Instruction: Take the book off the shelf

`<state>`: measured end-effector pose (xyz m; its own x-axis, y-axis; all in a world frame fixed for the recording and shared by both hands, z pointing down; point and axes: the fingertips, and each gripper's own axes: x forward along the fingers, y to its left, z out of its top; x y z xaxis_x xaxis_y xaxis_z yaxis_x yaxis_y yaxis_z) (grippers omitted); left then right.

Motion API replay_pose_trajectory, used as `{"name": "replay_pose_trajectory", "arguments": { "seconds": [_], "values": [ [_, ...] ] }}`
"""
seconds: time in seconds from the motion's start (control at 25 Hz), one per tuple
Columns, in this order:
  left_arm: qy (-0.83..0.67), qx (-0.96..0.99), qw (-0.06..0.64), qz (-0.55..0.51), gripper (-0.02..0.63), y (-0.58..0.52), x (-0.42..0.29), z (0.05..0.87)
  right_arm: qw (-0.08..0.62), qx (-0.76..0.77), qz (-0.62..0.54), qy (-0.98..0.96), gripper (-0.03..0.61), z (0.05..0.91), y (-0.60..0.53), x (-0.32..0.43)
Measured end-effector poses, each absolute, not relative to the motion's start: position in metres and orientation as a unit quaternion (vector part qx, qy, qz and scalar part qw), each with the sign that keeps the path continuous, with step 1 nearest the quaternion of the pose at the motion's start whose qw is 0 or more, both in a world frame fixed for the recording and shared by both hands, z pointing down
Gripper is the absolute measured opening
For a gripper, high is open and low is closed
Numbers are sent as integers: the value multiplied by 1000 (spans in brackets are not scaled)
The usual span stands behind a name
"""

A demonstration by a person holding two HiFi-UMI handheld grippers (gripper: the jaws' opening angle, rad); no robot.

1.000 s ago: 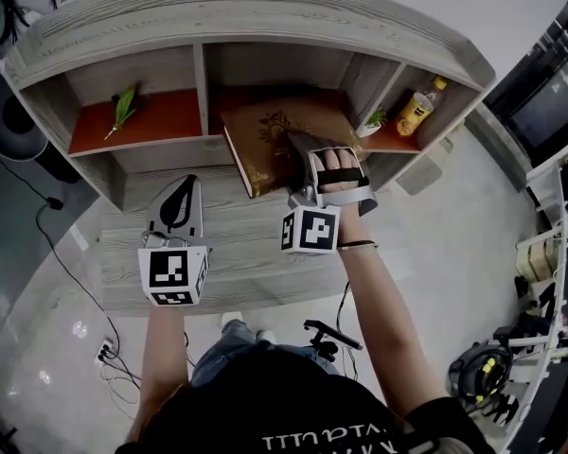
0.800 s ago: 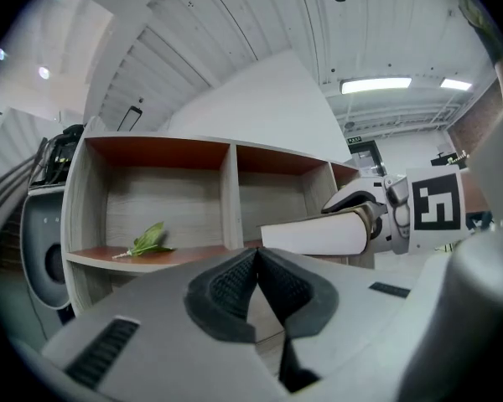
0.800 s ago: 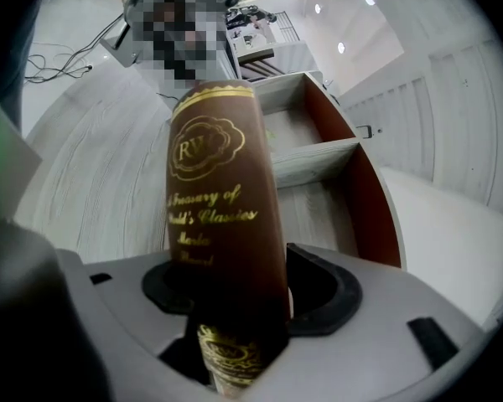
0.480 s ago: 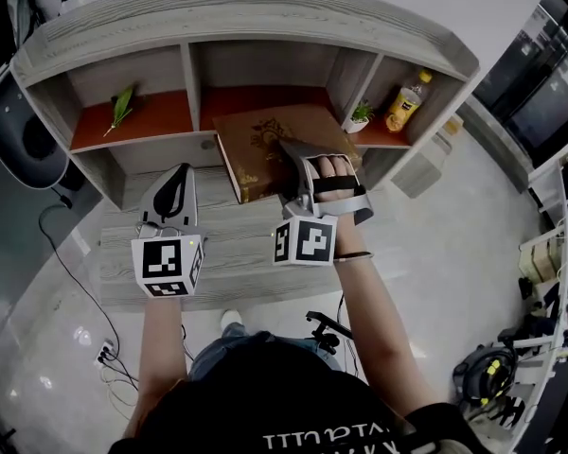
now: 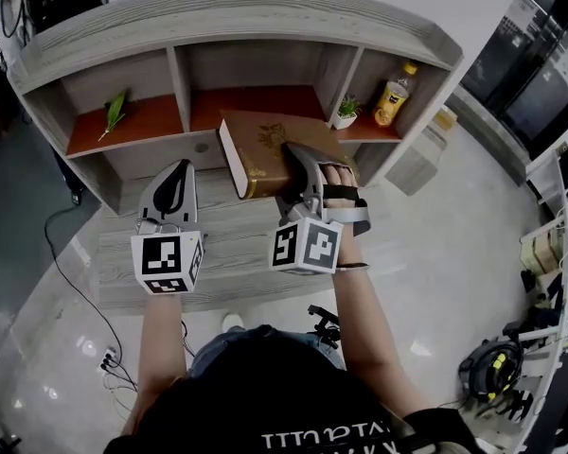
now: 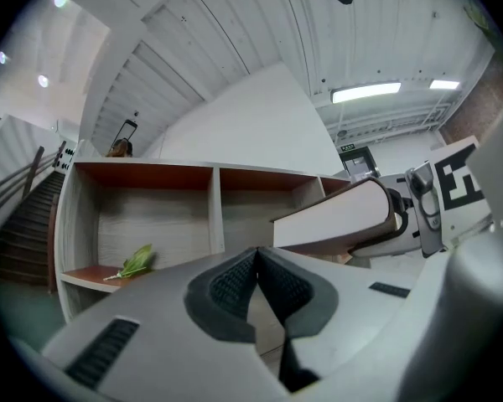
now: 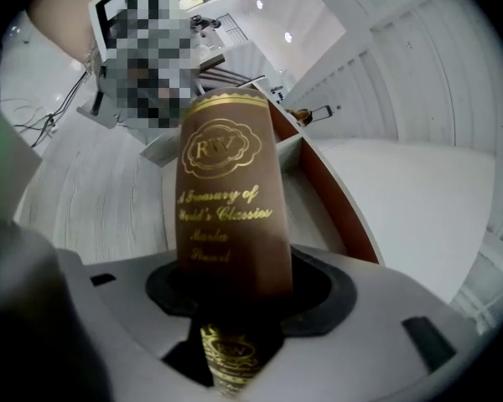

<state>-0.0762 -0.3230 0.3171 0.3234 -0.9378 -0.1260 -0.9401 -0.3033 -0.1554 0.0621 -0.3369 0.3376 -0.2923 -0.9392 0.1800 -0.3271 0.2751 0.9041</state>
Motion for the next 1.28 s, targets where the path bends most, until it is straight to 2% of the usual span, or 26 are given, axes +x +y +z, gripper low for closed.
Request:
{"name": "replay_pose_trajectory", "arguments": {
  "seconds": [0.28,0.68,1.28],
  "values": [
    [574,-812,105,2,9,-325,-68,315,350,498,-321,-725,241,345,-340,86],
    [564,-819,104,-2,9,-331,-58,318,246,553,-160,-779,239,341,-341,103],
    [558,-823,109,-4,9,-329,-55,317,193,590,-31,-783,238,347,-341,110]
  ]
}}
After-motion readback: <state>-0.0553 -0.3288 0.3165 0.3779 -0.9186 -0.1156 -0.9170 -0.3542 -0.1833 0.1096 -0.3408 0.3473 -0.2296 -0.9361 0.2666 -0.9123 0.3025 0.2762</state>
